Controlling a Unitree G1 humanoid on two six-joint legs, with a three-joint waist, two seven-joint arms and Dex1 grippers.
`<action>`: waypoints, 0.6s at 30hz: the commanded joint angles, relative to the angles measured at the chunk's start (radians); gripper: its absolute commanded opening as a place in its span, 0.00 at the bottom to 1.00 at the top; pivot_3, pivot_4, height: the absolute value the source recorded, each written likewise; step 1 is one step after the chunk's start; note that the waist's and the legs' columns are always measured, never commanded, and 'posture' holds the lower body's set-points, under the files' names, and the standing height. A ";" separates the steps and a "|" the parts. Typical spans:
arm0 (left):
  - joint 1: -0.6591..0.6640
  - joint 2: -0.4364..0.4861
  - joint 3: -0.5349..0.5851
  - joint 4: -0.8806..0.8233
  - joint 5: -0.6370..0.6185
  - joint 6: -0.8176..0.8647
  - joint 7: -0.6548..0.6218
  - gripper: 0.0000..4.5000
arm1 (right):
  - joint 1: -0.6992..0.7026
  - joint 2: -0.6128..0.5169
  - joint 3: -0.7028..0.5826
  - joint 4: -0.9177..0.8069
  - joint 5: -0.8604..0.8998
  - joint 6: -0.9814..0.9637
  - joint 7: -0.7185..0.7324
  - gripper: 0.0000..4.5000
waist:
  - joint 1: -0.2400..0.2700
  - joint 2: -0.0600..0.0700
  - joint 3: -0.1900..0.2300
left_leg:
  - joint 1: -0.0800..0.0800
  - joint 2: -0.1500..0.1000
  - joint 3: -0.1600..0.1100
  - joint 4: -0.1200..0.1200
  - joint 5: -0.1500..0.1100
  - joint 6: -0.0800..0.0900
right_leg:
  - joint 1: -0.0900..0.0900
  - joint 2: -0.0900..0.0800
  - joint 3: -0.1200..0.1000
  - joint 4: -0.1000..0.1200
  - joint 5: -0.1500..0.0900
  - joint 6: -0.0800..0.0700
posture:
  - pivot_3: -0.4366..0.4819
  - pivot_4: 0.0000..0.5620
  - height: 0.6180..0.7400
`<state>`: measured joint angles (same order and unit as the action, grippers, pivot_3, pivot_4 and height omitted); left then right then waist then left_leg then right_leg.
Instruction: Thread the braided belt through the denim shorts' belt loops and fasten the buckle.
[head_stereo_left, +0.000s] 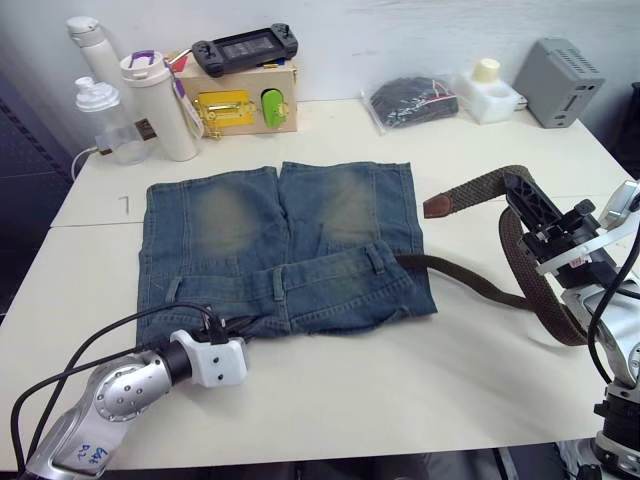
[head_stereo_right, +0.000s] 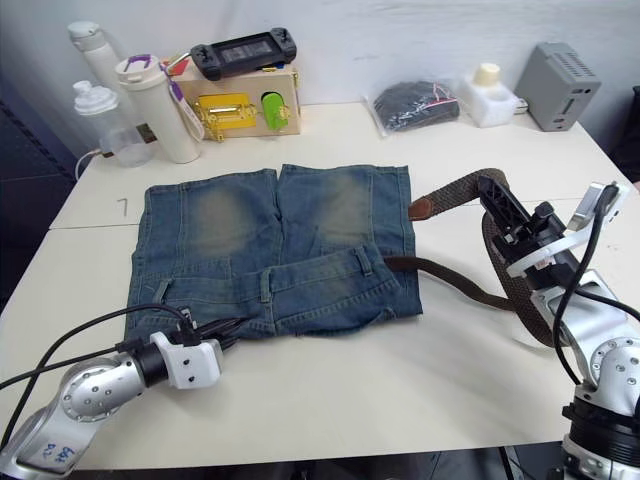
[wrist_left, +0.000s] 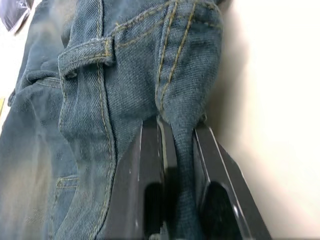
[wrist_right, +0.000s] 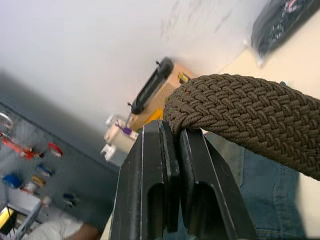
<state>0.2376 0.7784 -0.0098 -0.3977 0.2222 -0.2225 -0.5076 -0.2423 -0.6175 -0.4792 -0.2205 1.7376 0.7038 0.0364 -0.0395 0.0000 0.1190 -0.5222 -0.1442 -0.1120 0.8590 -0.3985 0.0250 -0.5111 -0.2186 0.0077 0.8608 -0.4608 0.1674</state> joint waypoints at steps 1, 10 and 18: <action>0.047 -0.010 0.000 -0.053 -0.059 0.077 -0.065 0.37 | 0.009 -0.034 -0.004 0.001 0.031 0.058 0.031 0.00 | 0.010 0.000 0.000 | 0.000 0.000 0.000 0.000 0.000 0.000 | 0.000 0.000 0.000 0.000 0.000 0.000 | 0.48 0.27 0.22; 0.001 0.035 0.236 -0.273 -0.717 0.482 -0.261 0.74 | -0.007 -0.021 0.059 -0.008 0.049 0.116 -0.032 0.00 | 0.017 -0.001 0.001 | -0.007 0.000 -0.003 0.007 0.000 -0.001 | -0.002 0.001 -0.002 0.000 0.000 0.000 | 0.48 0.27 0.22; -0.256 -0.019 0.161 -0.204 -0.849 0.614 -0.256 0.74 | -0.020 -0.005 0.144 -0.026 -0.073 0.120 -0.110 0.00 | 0.016 -0.001 0.001 | -0.009 0.000 -0.005 0.011 0.000 0.000 | -0.001 0.001 -0.002 0.001 0.000 0.000 | 0.48 0.27 0.22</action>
<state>0.0155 0.7761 0.1847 -0.6125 -0.6144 0.3873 -0.7638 -0.2511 -0.6218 -0.3367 -0.2063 1.6801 0.8283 -0.0596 -0.0232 -0.0010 0.1201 -0.5309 -0.1443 -0.1168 0.8701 -0.3984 0.0249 -0.5122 -0.2174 0.0056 0.8617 -0.4609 0.1673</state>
